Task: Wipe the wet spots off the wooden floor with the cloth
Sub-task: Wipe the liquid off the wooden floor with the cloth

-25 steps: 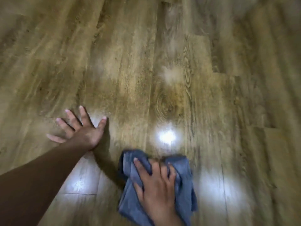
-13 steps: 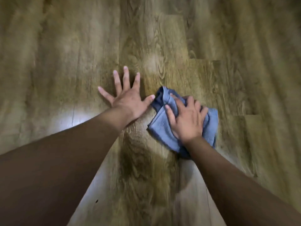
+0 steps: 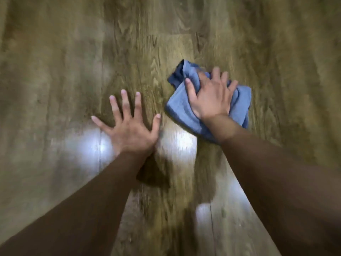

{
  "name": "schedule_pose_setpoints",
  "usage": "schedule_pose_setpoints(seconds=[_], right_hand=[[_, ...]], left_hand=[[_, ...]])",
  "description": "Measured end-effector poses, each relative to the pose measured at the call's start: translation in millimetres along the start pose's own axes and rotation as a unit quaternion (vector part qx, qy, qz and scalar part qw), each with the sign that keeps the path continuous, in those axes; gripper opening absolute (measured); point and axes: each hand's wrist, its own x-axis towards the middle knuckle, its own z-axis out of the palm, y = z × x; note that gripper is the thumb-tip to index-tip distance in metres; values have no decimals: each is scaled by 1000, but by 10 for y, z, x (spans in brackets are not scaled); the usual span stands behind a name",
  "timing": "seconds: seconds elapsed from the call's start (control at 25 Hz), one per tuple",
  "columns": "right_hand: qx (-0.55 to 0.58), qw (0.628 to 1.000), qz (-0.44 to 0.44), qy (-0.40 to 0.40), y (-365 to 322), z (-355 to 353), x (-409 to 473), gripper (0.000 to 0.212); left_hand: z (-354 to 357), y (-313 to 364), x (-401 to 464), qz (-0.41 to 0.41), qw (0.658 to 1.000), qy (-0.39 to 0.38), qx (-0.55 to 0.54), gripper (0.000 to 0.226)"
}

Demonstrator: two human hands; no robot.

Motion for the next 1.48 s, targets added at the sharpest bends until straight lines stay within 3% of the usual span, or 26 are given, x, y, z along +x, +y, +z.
schedule_pose_setpoints(seconds=[0.16, 0.44, 0.6, 0.72, 0.84, 0.96, 1.12, 1.24, 1.36, 1.48], right_hand=[[5, 1000, -7, -17, 54, 44, 450, 54], [-19, 999, -31, -35, 29, 15, 336, 55], [-8, 999, -38, -30, 2, -202, -717, 56], [28, 999, 4, -38, 69, -443, -1825, 54], [23, 996, -2, -84, 178, -682, -2927, 53], [4, 992, -2, -128, 557, -857, -3342, 57], [-6, 993, 15, -117, 1215, -896, -2948, 55], [-2, 996, 52, -72, 1688, -839, -2411, 52], [-15, 996, 60, -61, 2183, -766, -1817, 51], [-30, 992, 115, -49, 2800, -674, -1025, 52]], left_hand=[[51, 7, -18, -1, 1000, 20, 13, 79], [42, 51, 55, -8, 999, 41, 12, 79], [55, 5, 15, -11, 999, 40, 26, 80], [1, 72, 32, -7, 998, 26, 49, 82], [-110, 187, -8, 101, 993, 16, 64, 70], [-131, 723, -263, 240, 971, 8, -18, 55], [-42, 1622, -672, 355, 914, -53, -191, 48], [34, 2119, -632, 417, 876, -60, -234, 46], [126, 2459, -544, 327, 901, -66, -277, 51], [307, 2528, -544, 293, 942, 13, -165, 55]])
